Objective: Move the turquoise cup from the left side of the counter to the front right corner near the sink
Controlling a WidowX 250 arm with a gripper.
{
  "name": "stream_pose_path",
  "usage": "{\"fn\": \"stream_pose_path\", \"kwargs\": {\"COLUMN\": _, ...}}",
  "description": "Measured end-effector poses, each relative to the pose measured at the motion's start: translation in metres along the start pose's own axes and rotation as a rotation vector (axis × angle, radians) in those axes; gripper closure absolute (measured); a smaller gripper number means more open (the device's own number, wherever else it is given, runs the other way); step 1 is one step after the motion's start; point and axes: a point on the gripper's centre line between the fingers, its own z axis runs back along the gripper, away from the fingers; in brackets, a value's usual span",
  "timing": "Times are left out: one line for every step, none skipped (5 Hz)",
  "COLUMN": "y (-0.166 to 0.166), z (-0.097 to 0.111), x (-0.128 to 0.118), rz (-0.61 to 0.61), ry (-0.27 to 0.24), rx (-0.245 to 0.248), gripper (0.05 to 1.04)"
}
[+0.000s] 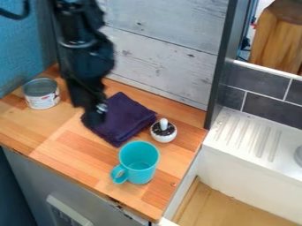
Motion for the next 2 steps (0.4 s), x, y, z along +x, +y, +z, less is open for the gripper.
{"fn": "stream_pose_path", "kwargs": {"y": 0.048, "z": -0.003, "x": -0.006, "rz": 0.128, "ry": 0.000, "rx": 0.006, "gripper": 0.079}}
{"fn": "stream_pose_path", "kwargs": {"y": 0.093, "z": -0.012, "x": -0.012, "rz": 0.173, "ry": 0.017, "rx": 0.042, "gripper": 0.079}}
